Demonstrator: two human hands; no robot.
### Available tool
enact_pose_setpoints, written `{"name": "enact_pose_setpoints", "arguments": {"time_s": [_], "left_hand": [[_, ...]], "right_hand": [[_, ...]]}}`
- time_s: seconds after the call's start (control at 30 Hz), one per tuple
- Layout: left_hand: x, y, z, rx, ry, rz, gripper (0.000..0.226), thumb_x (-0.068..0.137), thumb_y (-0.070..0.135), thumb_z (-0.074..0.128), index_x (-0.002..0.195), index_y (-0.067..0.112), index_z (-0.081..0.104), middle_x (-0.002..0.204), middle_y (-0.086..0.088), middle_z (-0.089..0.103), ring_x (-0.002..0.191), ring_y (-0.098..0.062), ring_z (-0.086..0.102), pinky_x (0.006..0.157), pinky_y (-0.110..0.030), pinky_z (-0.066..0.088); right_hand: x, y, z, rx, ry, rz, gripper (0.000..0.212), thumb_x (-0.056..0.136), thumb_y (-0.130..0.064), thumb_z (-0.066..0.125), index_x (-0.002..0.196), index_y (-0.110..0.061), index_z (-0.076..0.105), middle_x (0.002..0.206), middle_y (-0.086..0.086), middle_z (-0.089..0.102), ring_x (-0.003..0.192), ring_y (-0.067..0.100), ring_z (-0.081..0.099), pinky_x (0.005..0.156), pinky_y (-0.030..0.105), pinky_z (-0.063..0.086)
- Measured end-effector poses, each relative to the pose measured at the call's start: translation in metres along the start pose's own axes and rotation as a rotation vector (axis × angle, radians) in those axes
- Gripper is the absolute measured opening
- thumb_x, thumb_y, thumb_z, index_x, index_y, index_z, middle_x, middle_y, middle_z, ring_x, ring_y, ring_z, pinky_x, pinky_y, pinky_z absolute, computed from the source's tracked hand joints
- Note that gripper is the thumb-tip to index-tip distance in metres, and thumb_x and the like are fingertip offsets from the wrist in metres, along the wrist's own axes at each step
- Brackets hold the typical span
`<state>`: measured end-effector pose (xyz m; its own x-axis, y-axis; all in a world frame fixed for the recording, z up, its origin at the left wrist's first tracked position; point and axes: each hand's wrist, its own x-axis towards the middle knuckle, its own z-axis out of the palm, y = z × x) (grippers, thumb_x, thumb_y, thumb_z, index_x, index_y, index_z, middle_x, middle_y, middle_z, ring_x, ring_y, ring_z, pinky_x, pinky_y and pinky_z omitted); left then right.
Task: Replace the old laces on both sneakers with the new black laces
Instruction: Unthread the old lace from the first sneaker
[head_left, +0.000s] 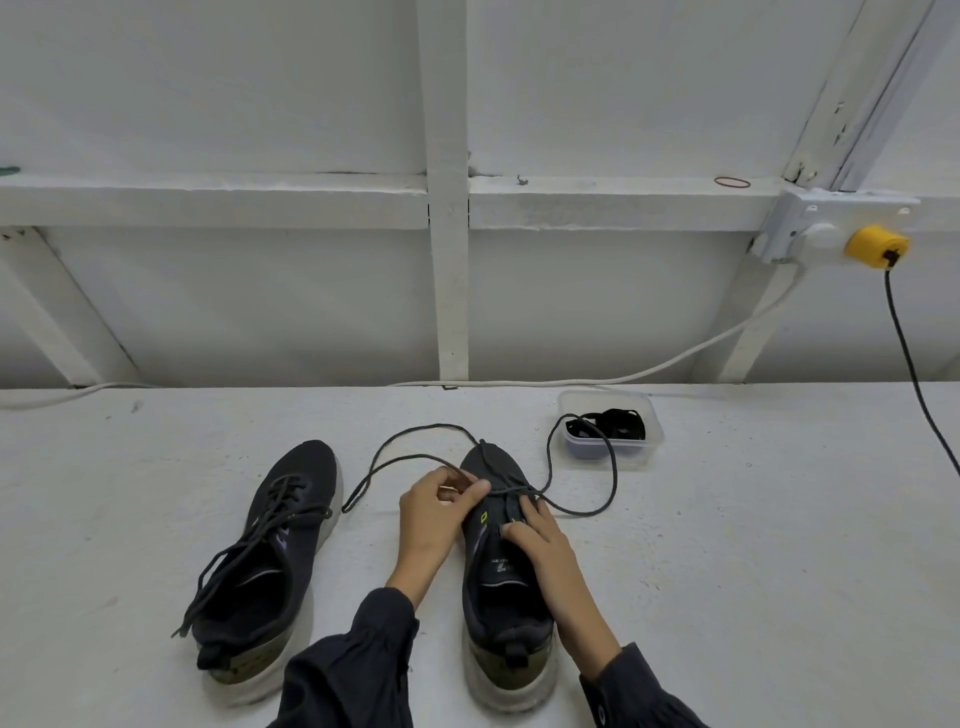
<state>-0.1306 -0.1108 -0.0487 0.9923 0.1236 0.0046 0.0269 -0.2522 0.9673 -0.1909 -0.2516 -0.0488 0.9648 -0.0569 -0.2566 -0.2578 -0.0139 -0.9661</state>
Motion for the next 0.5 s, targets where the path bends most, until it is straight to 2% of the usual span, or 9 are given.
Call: {"name": "enact_pose_setpoints", "arguments": {"time_s": [0.07,0.13,0.17,0.2,0.27,0.3,0.4,0.5], "left_hand": [[0.0,0.005,-0.001,-0.008,0.072,0.049,0.009,0.079,0.015,0.079,0.075,0.016,0.07,0.077,0.001,0.071,0.073,-0.015,0.065,0.064,-0.018,0.052],[0.004,0.017,-0.006,-0.095,0.219,0.071,0.013,0.082,0.011,0.075,0.075,0.018,0.067,0.078,-0.001,0.069,0.064,-0.016,0.063,0.059,-0.017,0.05],[0.007,0.024,-0.01,-0.142,0.282,0.075,0.014,0.085,0.011,0.073,0.077,0.02,0.065,0.078,-0.003,0.068,0.06,-0.015,0.062,0.059,-0.018,0.05],[0.011,0.03,-0.014,-0.177,0.321,0.076,0.013,0.087,0.013,0.071,0.078,0.021,0.064,0.077,-0.004,0.067,0.056,-0.012,0.061,0.06,-0.021,0.051],[0.017,0.039,-0.022,-0.203,0.322,0.08,0.01,0.089,0.017,0.069,0.081,0.02,0.064,0.076,-0.005,0.066,0.054,-0.008,0.061,0.065,-0.028,0.055],[0.018,0.04,-0.025,-0.198,0.308,0.078,0.009,0.089,0.018,0.069,0.082,0.019,0.064,0.075,-0.005,0.066,0.054,-0.007,0.062,0.067,-0.031,0.056],[0.016,0.038,-0.028,-0.218,0.284,0.044,0.009,0.09,0.018,0.069,0.082,0.018,0.064,0.075,-0.004,0.066,0.056,-0.004,0.063,0.072,-0.036,0.056],[0.009,0.034,-0.026,-0.298,0.219,-0.04,0.008,0.091,0.016,0.067,0.084,0.012,0.066,0.076,-0.005,0.066,0.064,-0.009,0.065,0.072,-0.032,0.058]], "right_hand": [[0.001,0.002,0.001,-0.021,-0.005,0.011,0.04,0.093,-0.02,0.059,0.132,-0.018,0.059,0.133,-0.018,0.047,0.103,-0.021,0.045,0.074,-0.003,0.036],[-0.001,-0.001,0.003,-0.026,-0.001,0.018,0.051,0.091,-0.027,0.061,0.141,-0.017,0.053,0.151,-0.014,0.034,0.123,-0.004,0.037,0.092,0.008,0.032],[-0.002,-0.001,0.003,-0.023,-0.001,0.017,0.053,0.09,-0.029,0.063,0.141,-0.019,0.052,0.154,-0.013,0.032,0.126,-0.003,0.035,0.097,0.015,0.03],[-0.002,-0.001,0.003,-0.012,0.002,0.022,0.052,0.09,-0.029,0.063,0.14,-0.02,0.054,0.153,-0.014,0.033,0.124,-0.006,0.037,0.098,0.016,0.031],[-0.003,-0.002,0.002,0.009,0.004,0.014,0.041,0.091,-0.021,0.061,0.132,-0.022,0.058,0.141,-0.016,0.042,0.107,-0.02,0.043,0.085,0.002,0.034],[-0.003,-0.002,0.002,0.001,-0.003,0.005,0.041,0.092,-0.018,0.06,0.132,-0.021,0.059,0.141,-0.017,0.041,0.105,-0.02,0.044,0.08,0.0,0.034],[-0.001,-0.001,0.002,-0.042,-0.004,-0.003,0.047,0.092,-0.02,0.06,0.139,-0.019,0.055,0.154,-0.013,0.032,0.123,-0.006,0.033,0.084,0.005,0.031],[-0.004,-0.004,0.003,-0.097,0.05,-0.016,0.055,0.092,-0.028,0.064,0.144,-0.02,0.048,0.153,-0.009,0.035,0.133,0.004,0.035,0.098,0.017,0.03]]}}
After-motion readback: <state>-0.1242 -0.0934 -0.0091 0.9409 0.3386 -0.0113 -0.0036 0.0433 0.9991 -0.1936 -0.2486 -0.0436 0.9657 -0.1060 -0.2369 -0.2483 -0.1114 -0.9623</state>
